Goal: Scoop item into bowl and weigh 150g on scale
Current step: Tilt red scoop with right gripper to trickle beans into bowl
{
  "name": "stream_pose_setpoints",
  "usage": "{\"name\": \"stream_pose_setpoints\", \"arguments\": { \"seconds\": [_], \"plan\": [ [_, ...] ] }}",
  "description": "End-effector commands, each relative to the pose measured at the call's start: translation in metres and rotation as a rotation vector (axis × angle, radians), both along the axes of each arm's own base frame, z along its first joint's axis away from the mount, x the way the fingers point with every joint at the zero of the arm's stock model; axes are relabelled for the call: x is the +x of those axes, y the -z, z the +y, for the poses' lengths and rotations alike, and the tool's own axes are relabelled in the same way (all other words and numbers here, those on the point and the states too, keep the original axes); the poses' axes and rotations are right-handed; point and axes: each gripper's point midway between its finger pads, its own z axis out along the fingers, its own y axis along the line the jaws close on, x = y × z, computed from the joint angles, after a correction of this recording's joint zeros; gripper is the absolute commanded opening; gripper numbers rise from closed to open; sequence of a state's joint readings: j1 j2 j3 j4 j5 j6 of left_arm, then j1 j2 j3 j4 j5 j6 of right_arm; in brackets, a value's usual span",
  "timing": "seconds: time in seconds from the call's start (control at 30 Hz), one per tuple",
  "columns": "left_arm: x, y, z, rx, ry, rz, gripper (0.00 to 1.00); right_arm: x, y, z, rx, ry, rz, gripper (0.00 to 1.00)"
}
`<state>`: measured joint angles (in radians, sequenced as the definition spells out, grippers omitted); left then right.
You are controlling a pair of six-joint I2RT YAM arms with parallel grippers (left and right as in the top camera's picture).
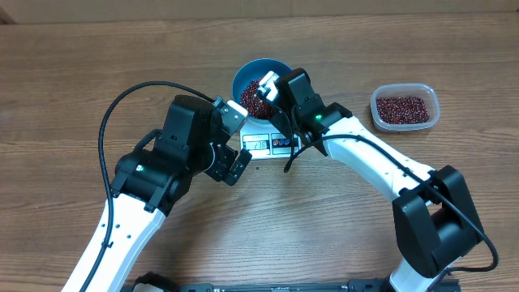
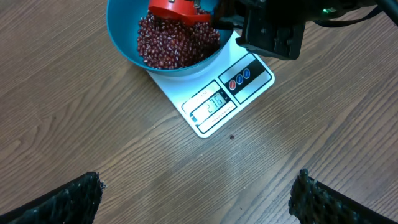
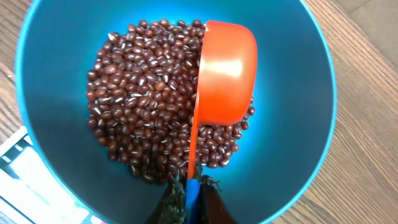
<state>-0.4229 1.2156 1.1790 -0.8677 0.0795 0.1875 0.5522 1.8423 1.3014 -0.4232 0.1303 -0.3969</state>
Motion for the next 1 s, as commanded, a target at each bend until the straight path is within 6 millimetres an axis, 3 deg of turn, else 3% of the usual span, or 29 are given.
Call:
{"name": "stream_pose_setpoints", "arguments": {
  "seconds": [0.0,0.27,0.53,0.97],
  "plan": [
    [0.002,-0.013,-0.002,-0.019,0.017,-0.033,1.0,-0.001,0.0,0.013,0.042,-0.036,0.026,0.04],
    [0.002,-0.013,-0.002,-0.019,0.017,-0.033,1.0,-0.009,0.004,0.017,0.061,-0.063,0.066,0.04],
    [0.002,-0.013,-0.002,-0.019,0.017,-0.033,1.0,-0.002,-0.006,0.021,0.117,-0.017,0.053,0.04],
    [0.002,-0.013,-0.002,-0.019,0.017,-0.033,1.0,0.002,-0.014,0.011,0.383,0.035,0.216,0.04]
  ]
}}
